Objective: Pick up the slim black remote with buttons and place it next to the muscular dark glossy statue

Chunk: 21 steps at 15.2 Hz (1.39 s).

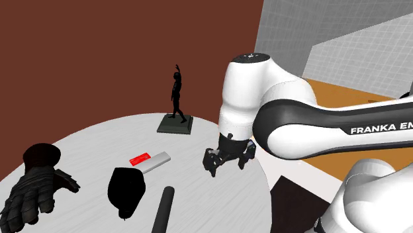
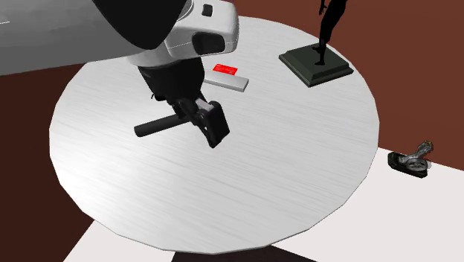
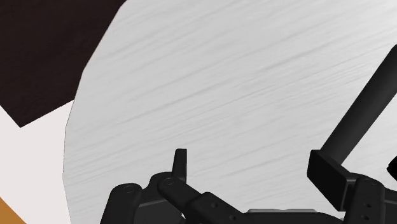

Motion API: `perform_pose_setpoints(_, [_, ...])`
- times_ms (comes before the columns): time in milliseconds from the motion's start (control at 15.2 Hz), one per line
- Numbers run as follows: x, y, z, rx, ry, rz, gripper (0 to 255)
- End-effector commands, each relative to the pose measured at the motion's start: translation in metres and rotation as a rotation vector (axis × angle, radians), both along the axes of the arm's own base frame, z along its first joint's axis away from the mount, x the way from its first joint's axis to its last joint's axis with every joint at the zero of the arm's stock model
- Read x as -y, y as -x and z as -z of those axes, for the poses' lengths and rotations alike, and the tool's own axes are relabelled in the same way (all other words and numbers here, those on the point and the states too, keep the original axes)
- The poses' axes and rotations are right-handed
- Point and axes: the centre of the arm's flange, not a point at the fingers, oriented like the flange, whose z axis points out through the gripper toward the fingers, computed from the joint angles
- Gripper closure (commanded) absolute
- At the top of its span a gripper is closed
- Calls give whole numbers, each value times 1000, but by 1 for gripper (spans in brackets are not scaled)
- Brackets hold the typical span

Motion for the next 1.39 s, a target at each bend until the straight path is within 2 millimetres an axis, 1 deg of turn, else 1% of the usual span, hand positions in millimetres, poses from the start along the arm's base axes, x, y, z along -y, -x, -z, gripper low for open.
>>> perform_pose_setpoints(0, [-24, -6, 16, 12, 5, 42, 0])
perform_pose_setpoints(462, [-97, -44, 64, 51, 28, 179, 0])
perform_pose_setpoints(990, [-171, -102, 119, 94, 55, 336, 0])
perform_pose_setpoints(1056, [-178, -109, 125, 99, 58, 352, 0])
perform_pose_setpoints(1320, [-174, -112, 146, 99, 58, 352, 0])
